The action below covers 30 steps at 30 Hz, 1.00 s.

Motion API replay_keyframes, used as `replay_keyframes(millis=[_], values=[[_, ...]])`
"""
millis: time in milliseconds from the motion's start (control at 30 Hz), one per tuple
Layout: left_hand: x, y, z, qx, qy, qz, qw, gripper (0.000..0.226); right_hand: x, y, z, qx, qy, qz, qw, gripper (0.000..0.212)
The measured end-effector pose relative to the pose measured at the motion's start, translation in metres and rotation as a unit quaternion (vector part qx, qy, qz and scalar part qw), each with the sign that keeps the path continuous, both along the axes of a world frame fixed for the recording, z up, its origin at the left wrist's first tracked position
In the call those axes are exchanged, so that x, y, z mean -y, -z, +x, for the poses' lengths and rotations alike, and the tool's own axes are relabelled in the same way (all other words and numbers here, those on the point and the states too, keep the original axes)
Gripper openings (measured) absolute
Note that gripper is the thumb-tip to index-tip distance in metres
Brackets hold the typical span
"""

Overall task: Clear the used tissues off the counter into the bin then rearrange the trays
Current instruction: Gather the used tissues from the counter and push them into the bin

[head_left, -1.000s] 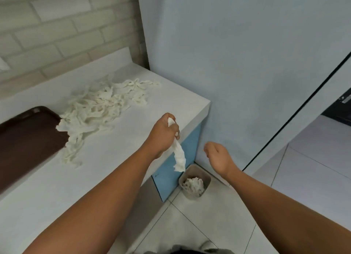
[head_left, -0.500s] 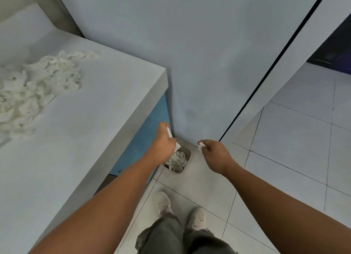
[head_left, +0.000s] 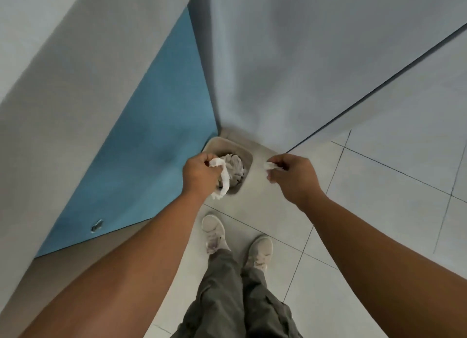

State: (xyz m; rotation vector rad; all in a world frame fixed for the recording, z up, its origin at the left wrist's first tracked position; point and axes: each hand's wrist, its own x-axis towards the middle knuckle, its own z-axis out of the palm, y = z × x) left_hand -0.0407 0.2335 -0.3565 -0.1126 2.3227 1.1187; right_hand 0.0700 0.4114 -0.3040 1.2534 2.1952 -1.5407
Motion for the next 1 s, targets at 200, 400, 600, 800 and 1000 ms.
replay_keyframes(millis=[200, 400, 600, 800, 1000], values=[[-0.012, 0.097, -0.024, 0.030, -0.037, -0.017, 0.999, 0.013, -0.005, 0.082, -0.010, 0.005, 0.013, -0.044, 0.999, 0.019], [-0.027, 0.161, -0.035, 0.063, -0.053, -0.044, 0.996, 0.013, -0.007, 0.140, -0.013, 0.032, 0.030, -0.060, 0.997, 0.013], [-0.038, 0.193, -0.040, 0.085, 0.005, -0.047, 0.995, 0.028, -0.002, 0.184, -0.023, 0.034, 0.031, -0.060, 0.997, 0.012], [-0.027, 0.198, -0.048, 0.069, 0.040, -0.086, 0.993, 0.052, 0.013, 0.213, -0.033, 0.032, 0.014, -0.047, 0.998, 0.012], [-0.012, 0.186, -0.030, 0.110, -0.028, -0.028, 0.993, 0.050, 0.026, 0.237, -0.050, 0.034, -0.019, -0.003, 0.999, 0.025]])
